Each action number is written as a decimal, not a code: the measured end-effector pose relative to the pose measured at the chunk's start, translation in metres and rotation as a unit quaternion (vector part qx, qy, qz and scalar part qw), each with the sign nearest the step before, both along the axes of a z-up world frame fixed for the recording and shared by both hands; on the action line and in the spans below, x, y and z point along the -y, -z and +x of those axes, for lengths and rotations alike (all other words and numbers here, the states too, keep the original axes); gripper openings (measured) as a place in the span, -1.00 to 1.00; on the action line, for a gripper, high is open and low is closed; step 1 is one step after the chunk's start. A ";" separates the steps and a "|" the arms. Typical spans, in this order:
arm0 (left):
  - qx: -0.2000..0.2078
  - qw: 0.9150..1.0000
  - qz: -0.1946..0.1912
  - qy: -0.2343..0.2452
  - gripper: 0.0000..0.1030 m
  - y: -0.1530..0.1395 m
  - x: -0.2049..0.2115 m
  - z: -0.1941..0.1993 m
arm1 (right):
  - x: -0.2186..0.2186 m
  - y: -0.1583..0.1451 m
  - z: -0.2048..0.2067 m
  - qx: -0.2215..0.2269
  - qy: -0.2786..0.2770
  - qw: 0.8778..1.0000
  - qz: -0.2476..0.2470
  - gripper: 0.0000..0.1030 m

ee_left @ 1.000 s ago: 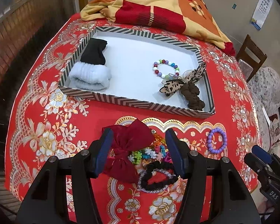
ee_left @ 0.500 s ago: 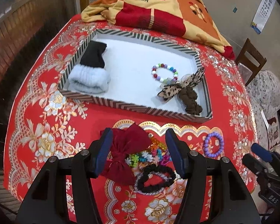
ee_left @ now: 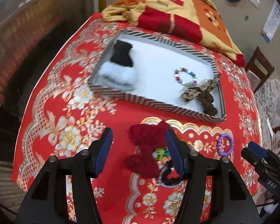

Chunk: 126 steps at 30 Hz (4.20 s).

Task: Organize jewelry
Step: 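Lower the left gripper onto the red bow while the right approaches the flower clips, then grasp the red bow with the left gripper while the right grasps the colourful flower clips, then carry the red bow and the flower clips over the white tray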

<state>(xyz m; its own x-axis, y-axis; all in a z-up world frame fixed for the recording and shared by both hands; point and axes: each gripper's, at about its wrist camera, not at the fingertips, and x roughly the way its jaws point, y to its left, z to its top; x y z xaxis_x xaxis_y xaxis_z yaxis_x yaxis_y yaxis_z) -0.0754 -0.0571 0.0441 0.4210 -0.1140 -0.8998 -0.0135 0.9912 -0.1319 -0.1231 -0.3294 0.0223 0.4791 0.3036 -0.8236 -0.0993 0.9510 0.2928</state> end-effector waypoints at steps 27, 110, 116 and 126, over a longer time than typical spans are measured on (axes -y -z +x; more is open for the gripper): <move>-0.094 0.994 -0.030 0.050 0.14 0.078 0.017 0.005 | -0.062 0.035 0.017 -0.026 -0.091 0.995 -0.009 0.10; 0.029 0.997 0.024 0.066 -0.69 -0.004 -0.006 0.108 | -0.109 -0.043 0.123 0.055 -0.126 0.990 -0.014 -0.71; 0.018 0.997 0.025 0.070 -0.69 0.004 -0.003 0.123 | -0.111 -0.036 0.133 0.045 -0.125 0.991 -0.012 -0.71; -0.020 0.997 0.012 0.077 -0.69 0.023 -0.002 0.143 | -0.120 -0.022 0.151 0.030 -0.131 0.991 -0.004 -0.71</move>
